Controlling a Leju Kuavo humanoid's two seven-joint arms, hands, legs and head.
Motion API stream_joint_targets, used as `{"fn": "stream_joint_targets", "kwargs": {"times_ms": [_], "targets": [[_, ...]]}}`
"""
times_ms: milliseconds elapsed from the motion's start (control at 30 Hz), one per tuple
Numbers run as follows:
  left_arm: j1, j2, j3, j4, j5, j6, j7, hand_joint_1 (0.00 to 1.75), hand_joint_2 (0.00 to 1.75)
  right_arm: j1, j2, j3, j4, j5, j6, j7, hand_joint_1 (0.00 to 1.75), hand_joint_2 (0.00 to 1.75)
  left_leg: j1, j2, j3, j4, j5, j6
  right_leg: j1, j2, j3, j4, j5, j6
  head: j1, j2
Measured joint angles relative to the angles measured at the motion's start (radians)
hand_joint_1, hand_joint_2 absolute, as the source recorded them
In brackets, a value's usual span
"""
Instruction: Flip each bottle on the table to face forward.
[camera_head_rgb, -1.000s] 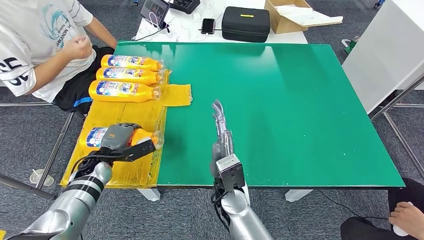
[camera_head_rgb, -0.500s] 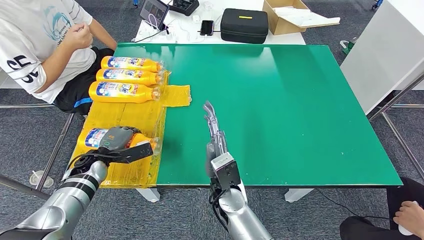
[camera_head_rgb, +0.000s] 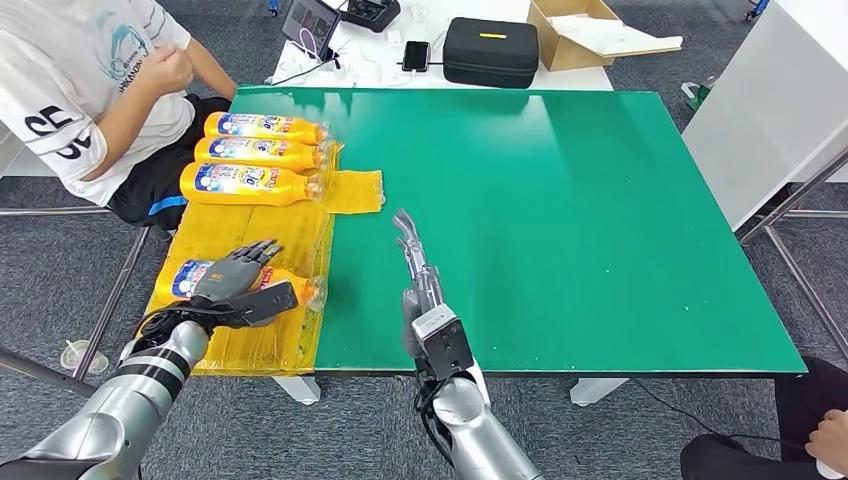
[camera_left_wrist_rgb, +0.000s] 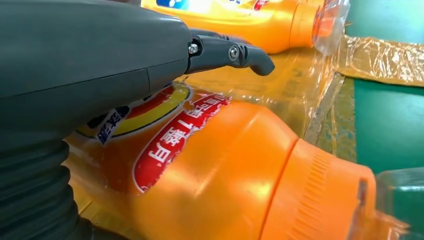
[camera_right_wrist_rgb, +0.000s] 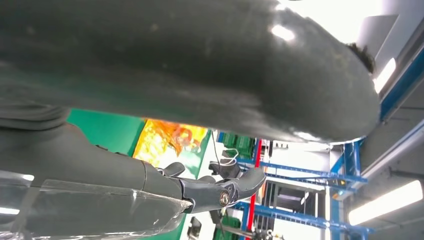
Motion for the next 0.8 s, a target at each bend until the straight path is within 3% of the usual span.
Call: {"fn": "stream_joint_targets", "kwargs": {"times_ms": [200,433,567,667,767,800], "targets": [[-0.002,0.002,-0.001,0.000,0.053,-0.087,-0.030,0.00,0.00,-0.009,0.003,0.000,0.019,0.000,0.011,0.006,0.00,0.00,0.000,-0.001,0.003,0.000,0.000,0.000,0.000,0.000,0.003,0.000,0.000,0.000,0.000,0.000],[0.008,0.017,0.006,-0.037,0.265,-0.305,-0.079,0.00,0.00,-0.018,0.005,0.000,0.045,0.000,0.021,0.009,0.00,0.00,0.000,-0.002,0.007,0.000,0.000,-0.001,0.000,0.000,0.008,0.000,-0.001,-0.001,0.000,0.000],[0.081,0.013,0.001,-0.137,0.522,-0.286,-0.086,0.00,1.75,-0.020,0.008,0.000,0.059,0.004,0.019,0.009,0.00,0.00,0.000,-0.001,0.007,0.000,0.000,-0.001,0.000,0.000,0.007,0.000,-0.001,-0.001,0.000,0.000],[0.153,-0.009,0.007,-0.241,0.757,-0.146,-0.084,0.00,1.75,-0.018,0.010,0.000,0.062,0.016,0.001,0.016,0.00,0.00,-0.001,0.000,0.004,0.000,0.000,-0.001,-0.001,0.000,0.003,0.000,0.000,0.000,0.000,0.000],[0.213,-0.058,0.054,-0.384,0.914,0.145,-0.083,0.00,1.75,-0.010,0.011,-0.001,0.063,0.036,-0.022,0.036,0.00,0.00,0.000,0.000,0.001,0.000,0.001,0.000,0.000,0.000,0.000,0.000,0.000,0.000,0.000,0.000],[0.220,-0.067,0.064,-0.408,0.927,0.197,-0.083,0.00,1.75,-0.008,0.011,-0.001,0.063,0.039,-0.025,0.039,0.00,0.00,0.000,0.000,0.001,0.000,0.001,0.000,0.000,0.000,0.000,0.000,0.000,0.000,0.000,0.000]]}}
